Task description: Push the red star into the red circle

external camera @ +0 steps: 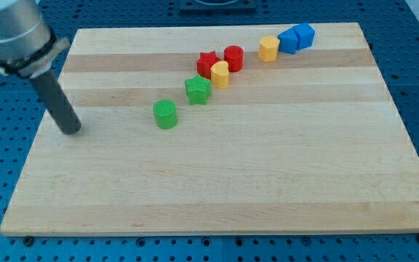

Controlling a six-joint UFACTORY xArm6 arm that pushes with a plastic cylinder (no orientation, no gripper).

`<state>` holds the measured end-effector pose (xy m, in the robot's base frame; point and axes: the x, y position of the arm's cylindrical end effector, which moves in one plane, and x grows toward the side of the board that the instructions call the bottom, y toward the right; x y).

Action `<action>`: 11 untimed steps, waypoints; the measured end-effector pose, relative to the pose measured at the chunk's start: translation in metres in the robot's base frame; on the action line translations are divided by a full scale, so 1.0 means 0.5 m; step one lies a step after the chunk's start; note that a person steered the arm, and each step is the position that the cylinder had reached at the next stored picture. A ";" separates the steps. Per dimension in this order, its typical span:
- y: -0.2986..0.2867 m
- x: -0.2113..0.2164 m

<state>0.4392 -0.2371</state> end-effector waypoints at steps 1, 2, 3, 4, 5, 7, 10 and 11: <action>0.090 -0.114; 0.146 -0.184; 0.195 -0.196; 0.252 -0.206; 0.289 -0.212; 0.358 -0.214; 0.423 -0.214; 0.427 -0.214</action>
